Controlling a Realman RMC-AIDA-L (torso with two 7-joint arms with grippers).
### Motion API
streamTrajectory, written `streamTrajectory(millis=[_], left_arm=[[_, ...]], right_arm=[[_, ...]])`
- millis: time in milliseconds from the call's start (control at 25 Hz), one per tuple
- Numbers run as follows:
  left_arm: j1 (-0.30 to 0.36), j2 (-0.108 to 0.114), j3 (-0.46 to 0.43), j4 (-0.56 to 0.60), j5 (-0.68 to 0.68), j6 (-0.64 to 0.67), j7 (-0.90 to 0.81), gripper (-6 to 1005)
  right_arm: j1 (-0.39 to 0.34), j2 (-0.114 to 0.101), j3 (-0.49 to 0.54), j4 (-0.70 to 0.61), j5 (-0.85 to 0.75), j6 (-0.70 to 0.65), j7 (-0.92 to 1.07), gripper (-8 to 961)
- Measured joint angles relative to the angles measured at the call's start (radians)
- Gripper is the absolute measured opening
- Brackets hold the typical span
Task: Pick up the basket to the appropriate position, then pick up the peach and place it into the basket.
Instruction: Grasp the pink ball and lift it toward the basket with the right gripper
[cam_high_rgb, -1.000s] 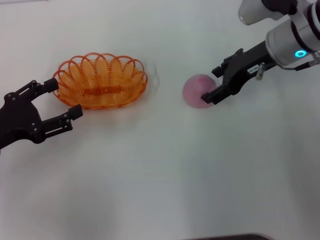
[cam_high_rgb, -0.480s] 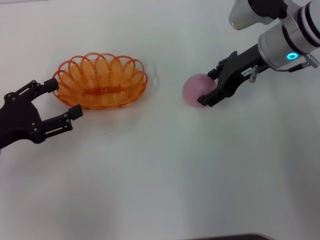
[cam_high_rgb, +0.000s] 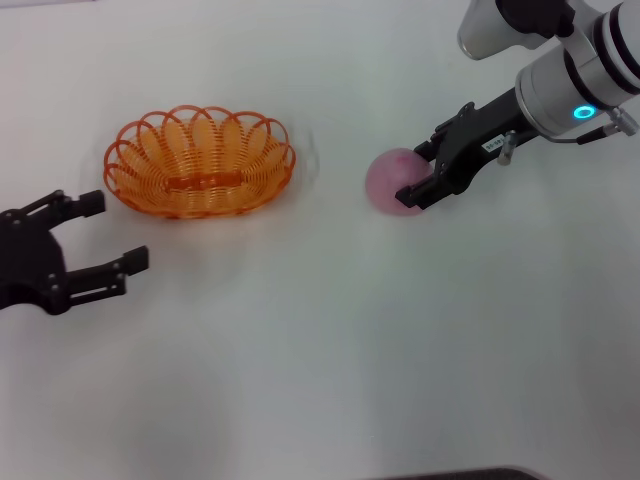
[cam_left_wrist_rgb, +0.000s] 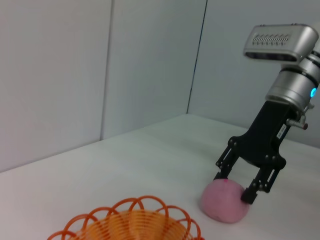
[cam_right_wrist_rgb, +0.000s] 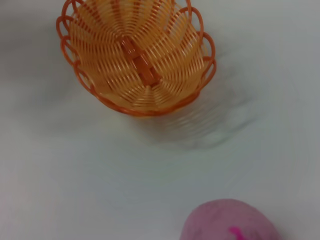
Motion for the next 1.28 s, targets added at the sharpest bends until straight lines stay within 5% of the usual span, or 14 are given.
streamTrajectory(millis=[480, 800, 1280], left_arm=[[0.022, 0.0, -0.009, 0.086, 0.049, 0.038, -0.048, 904], [0.03, 0.0, -0.01, 0.087, 0.049, 0.039, -0.049, 904], [0.041, -0.003, -0.01, 0.088, 0.049, 0.045, -0.05, 904]], right_arm=[[0.004, -0.001, 0.0, 0.0, 0.001, 0.0, 0.001, 600], [0.006, -0.002, 0.0, -0.001, 0.001, -0.006, 0.001, 245], [0.021, -0.009, 0.082, -0.211, 0.053, -0.206, 0.002, 161]])
